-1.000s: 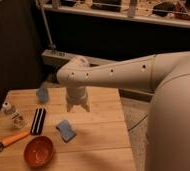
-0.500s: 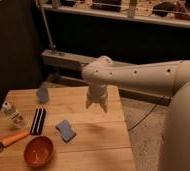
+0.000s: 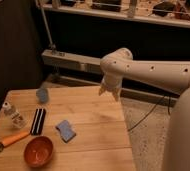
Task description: Move the arm in a circular motion
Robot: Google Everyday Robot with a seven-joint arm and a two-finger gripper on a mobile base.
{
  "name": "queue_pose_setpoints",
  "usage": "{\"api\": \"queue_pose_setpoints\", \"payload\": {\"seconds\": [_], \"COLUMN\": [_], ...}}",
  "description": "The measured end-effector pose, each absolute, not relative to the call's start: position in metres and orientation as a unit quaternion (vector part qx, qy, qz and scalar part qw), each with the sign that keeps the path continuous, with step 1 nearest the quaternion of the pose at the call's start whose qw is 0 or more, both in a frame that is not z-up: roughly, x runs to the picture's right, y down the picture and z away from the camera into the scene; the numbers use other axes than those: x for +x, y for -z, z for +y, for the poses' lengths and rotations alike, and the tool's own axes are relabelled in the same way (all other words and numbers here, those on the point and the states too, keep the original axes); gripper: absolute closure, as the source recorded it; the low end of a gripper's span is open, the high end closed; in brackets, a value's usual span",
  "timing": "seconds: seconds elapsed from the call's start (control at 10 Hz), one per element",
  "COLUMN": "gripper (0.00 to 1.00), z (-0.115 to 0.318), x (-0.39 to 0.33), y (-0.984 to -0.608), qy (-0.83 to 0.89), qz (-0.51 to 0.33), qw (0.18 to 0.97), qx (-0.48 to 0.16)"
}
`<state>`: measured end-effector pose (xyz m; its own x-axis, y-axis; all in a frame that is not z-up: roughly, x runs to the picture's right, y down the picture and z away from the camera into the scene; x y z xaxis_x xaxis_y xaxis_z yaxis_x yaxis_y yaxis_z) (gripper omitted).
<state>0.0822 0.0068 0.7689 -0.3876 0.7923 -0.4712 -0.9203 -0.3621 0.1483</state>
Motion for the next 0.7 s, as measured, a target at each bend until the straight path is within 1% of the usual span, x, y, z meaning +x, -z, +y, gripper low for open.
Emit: {"api": "queue_pose_setpoints", "payload": {"seconds": [0.2, 0.4, 0.5, 0.7], "gripper": [0.35, 0.35, 0.35, 0.35], "z": [-0.029, -0.052, -0.065, -0.075], "x": [0.073, 0.050, 0.023, -0.028], "y": [-0.784, -0.796, -0.805, -0.817], "qy": [-0.806, -0.790, -0.772, -0.739], "qz": [0.178, 0.177, 0.180, 0.181], "qw": [0.541, 0.563, 0.586, 0.624], "qx": [-0.161, -0.164, -0.167, -0.179]}}
